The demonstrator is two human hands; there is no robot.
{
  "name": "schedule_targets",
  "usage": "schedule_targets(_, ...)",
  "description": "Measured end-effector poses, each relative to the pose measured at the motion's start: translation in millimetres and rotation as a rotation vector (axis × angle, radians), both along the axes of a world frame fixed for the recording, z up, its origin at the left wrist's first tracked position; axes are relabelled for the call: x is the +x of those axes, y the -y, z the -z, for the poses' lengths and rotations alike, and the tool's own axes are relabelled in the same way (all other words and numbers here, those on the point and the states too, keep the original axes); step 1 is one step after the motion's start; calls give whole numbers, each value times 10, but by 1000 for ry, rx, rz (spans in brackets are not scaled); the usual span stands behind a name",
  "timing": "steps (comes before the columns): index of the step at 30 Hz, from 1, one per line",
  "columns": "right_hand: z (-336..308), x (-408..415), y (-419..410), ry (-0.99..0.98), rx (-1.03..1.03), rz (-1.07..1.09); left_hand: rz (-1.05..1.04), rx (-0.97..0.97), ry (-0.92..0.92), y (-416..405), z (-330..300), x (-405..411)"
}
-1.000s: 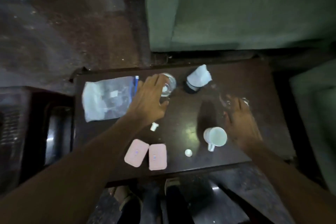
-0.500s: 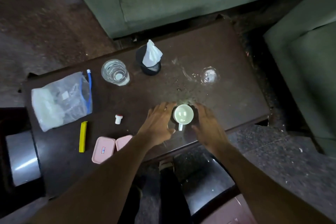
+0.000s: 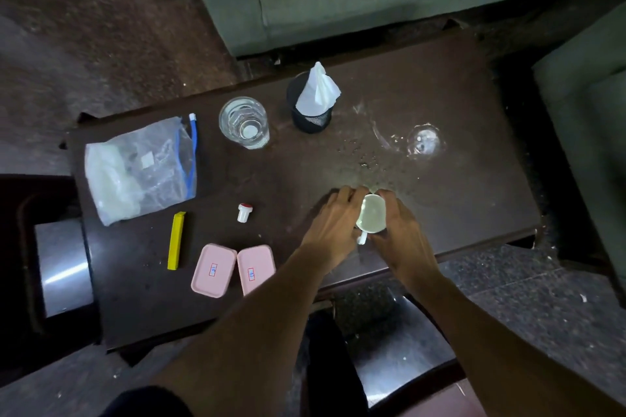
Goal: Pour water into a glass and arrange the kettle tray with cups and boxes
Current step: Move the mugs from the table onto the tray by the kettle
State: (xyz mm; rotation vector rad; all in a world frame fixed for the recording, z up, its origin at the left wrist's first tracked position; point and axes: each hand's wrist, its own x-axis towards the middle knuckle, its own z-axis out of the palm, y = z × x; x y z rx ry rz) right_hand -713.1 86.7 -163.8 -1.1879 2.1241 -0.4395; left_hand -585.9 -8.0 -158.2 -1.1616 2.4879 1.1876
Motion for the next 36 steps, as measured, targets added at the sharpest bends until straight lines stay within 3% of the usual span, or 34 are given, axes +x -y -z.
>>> schedule_targets(6,-175,127,220,-24,-58,-57,-49,-19,-67,207,-141,287)
schedule_targets(12,-432,813,977,12,-116,-185,-125,-134,-83,869,-450,1174)
schedule_targets(26,-1127,4084,2639,72,-449,-645,-410,-383,-6,1886,-1367,4646)
schedule_targets(36,-1317,6024,2997,81,-533,-842,-459,-481,166,1957,-1729,6568)
